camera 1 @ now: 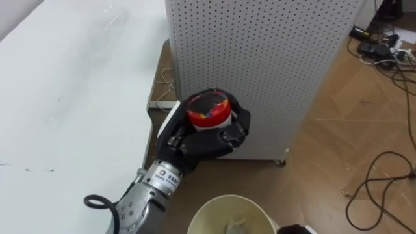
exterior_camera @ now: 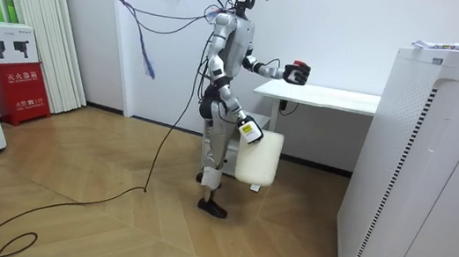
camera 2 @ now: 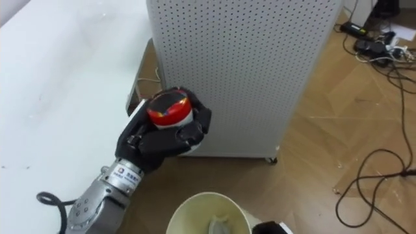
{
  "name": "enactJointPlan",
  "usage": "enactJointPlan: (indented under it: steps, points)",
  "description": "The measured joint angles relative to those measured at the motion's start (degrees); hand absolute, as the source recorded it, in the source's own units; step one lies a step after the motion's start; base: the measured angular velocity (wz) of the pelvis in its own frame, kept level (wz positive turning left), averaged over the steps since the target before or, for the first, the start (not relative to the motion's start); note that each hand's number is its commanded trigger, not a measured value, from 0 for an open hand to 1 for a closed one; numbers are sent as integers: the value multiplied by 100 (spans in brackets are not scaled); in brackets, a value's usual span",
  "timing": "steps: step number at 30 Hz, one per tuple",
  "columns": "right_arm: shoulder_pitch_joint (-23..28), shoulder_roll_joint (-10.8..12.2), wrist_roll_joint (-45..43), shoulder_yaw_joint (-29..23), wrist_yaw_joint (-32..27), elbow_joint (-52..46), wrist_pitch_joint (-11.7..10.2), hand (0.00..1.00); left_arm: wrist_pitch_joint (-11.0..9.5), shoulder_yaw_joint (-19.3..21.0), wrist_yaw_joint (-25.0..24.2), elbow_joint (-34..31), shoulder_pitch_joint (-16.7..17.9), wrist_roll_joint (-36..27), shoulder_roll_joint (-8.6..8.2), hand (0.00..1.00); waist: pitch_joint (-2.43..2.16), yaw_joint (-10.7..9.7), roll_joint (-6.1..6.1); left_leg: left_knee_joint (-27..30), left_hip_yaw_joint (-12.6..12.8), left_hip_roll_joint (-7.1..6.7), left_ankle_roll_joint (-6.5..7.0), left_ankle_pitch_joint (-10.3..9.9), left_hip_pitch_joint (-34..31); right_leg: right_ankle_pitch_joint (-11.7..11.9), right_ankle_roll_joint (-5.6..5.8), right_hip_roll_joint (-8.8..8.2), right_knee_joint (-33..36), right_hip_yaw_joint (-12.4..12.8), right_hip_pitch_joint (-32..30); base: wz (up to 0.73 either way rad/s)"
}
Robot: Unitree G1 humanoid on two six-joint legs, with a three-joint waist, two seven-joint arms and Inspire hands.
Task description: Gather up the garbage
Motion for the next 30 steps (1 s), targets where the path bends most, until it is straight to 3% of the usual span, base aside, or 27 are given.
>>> enactJointPlan:
  steps: [2,4,9,12,18,30]
  points:
    - [-3,-6,-19,2,-44,104,23,100,53,-91,-142,29,67,-2,45,100,7,5,5,-57,430,69,-29,20,19,-8,-10,28,3,28,13,9]
    - [-21,-11,-27,-47,-58,102,22,100,112,-108,-268,56,145,2,86,100,11,0,12,-119,663,110,-31,26,22,-12,-7,51,4,39,-22,8]
    - [-101,-117,-37,-57,-75,102,24,100,209,-194,-334,238,576,0,311,100,30,53,17,-112,698,11,35,53,-41,-15,-2,-32,84,28,-101,5]
    - [-230,-124,-23,-62,-24,106,26,100,257,-192,-412,495,773,10,359,100,35,24,9,-60,819,-68,101,89,-127,-40,9,-121,140,10,-171,9]
    - [-418,-122,51,-60,44,240,26,100,316,-353,-537,662,836,-2,348,100,52,18,-18,32,824,-104,135,118,-274,-82,38,-230,312,17,-299,11]
    - [-722,-91,29,-51,-46,327,24,100,336,-570,-838,1272,837,-5,263,100,61,-3,-32,77,969,-113,137,134,-379,-106,26,-270,475,36,-529,-4]
